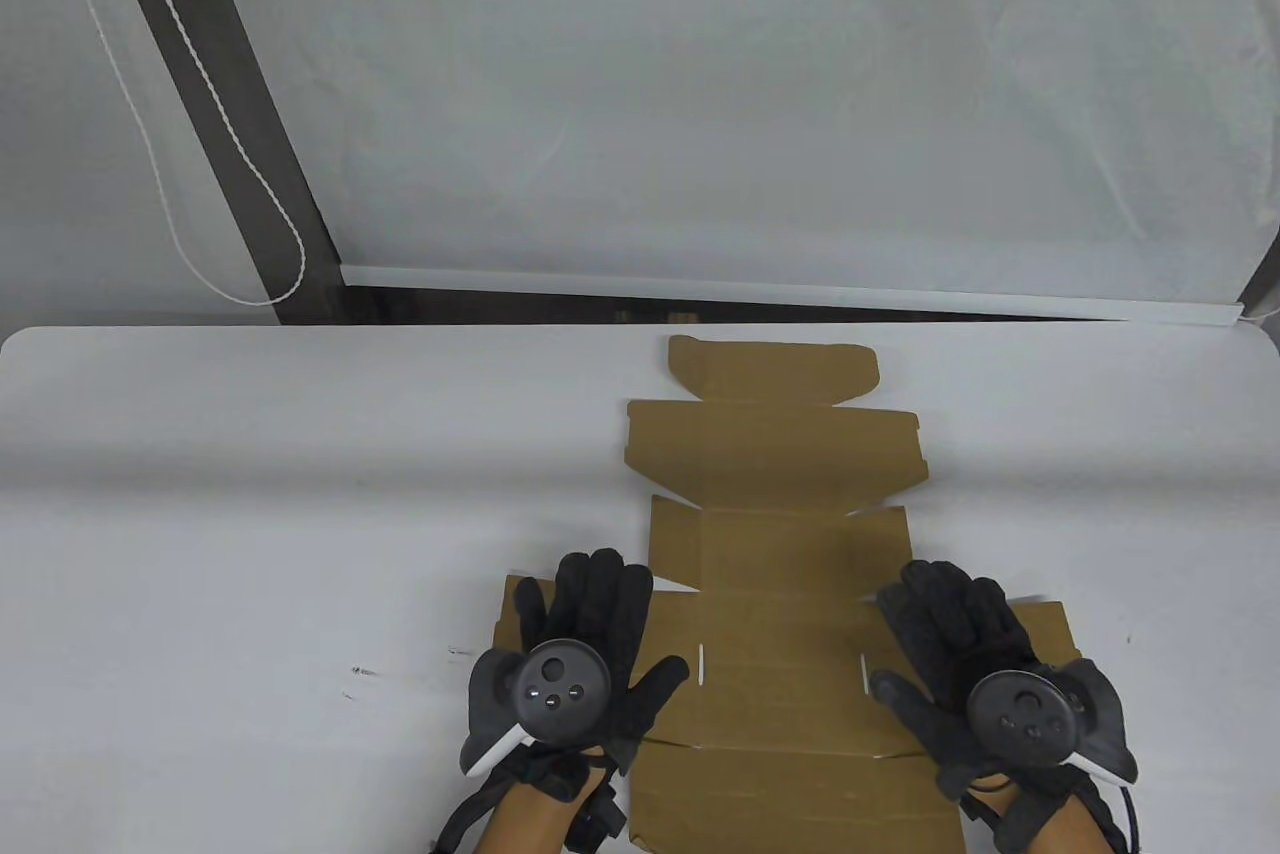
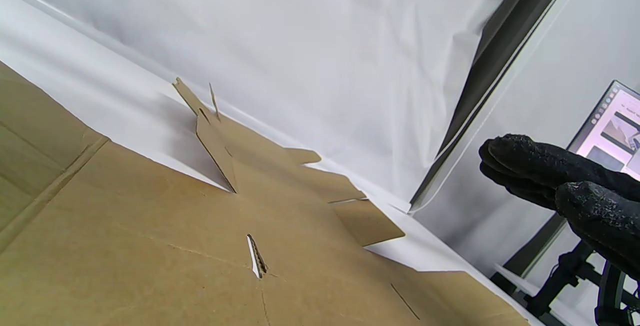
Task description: Fully disassemble mailer box
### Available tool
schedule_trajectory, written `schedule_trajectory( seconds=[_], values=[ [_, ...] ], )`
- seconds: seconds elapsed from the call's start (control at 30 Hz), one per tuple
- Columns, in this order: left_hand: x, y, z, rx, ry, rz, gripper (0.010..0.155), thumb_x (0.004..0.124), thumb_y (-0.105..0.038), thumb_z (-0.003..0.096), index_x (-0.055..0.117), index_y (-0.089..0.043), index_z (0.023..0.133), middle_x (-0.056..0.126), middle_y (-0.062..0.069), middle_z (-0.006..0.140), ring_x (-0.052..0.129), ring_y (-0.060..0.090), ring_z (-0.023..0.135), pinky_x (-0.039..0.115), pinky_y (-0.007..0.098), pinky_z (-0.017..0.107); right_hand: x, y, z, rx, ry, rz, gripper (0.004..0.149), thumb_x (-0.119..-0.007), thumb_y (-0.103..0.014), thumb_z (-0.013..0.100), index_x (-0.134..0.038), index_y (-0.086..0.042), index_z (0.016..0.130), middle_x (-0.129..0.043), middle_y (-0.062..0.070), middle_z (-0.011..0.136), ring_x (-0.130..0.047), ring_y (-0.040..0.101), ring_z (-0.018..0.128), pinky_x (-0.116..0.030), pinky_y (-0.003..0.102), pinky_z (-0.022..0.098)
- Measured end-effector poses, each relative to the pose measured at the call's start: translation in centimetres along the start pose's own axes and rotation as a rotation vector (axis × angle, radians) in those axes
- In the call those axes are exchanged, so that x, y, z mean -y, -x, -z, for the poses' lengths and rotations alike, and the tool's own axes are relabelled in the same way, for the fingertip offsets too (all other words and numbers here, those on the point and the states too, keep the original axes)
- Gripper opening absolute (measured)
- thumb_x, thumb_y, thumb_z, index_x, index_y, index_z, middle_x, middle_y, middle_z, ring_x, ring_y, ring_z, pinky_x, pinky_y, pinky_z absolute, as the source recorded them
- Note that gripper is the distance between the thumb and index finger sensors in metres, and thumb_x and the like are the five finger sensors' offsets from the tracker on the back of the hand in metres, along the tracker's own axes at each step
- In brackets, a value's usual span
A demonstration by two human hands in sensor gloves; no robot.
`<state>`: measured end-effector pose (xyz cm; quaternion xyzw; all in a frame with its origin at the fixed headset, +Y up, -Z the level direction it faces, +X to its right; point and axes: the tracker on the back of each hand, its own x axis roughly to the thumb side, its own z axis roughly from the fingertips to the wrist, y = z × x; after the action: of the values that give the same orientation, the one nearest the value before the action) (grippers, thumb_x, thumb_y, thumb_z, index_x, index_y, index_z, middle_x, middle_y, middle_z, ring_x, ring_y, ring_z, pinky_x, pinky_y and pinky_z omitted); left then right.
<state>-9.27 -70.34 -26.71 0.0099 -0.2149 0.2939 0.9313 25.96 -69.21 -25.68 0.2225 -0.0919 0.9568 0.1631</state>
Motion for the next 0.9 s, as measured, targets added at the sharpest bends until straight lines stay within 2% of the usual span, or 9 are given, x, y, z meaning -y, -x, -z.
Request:
schedule_trajectory(
  seconds=[0.6, 0.9],
  values=[
    [0.1, -0.1, 0.0, 0.005, 0.005, 0.008, 0.084, 0.065, -0.056, 0.0527, 0.023, -0.014, 0.112, 0.011, 0.017, 0.119, 0.002, 0.043, 0.105, -0.008, 0.067, 0.064, 0.4, -1.2, 0.1, 0.045, 0.034, -0.052, 0.073, -0.066, -0.055, 0.055, -0.044, -0.015, 0.112, -0.031, 0.025, 0.120, -0.037, 0.052, 0.109, -0.027, 0.069, 0.078],
    [0.2, -0.1, 0.1, 0.019, 0.004, 0.002, 0.084, 0.064, -0.055, 0.0531, 0.023, -0.012, 0.112, 0.009, 0.017, 0.118, 0.001, 0.043, 0.104, -0.005, 0.061, 0.067, 0.6, -1.0, 0.1, 0.044, 0.046, -0.073, 0.073, -0.066, -0.055, 0.055, -0.045, -0.015, 0.112, -0.031, 0.025, 0.120, -0.037, 0.052, 0.109, -0.028, 0.069, 0.078]
  ],
)
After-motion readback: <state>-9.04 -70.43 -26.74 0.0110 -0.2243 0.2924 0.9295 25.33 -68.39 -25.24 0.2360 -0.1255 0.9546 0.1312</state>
